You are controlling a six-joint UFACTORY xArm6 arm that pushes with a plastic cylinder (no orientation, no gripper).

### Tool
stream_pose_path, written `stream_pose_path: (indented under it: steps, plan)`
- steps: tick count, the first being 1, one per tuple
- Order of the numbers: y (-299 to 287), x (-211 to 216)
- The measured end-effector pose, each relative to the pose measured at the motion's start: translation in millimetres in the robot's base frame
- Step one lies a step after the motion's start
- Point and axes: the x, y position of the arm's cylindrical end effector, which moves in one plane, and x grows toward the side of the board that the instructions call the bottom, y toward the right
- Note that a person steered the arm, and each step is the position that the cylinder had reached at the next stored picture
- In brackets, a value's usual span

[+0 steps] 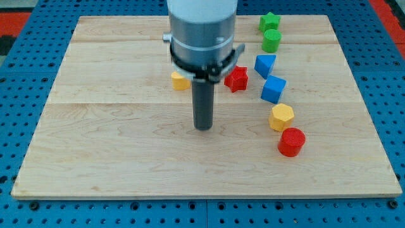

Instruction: Move the red star left to the green circle

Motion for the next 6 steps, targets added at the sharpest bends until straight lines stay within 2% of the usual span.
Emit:
stream_pose_path:
  steps: [1, 2, 6]
  plan:
    - [77.2, -24.0]
    - [87.6, -45.7]
    - [31.7, -156.4]
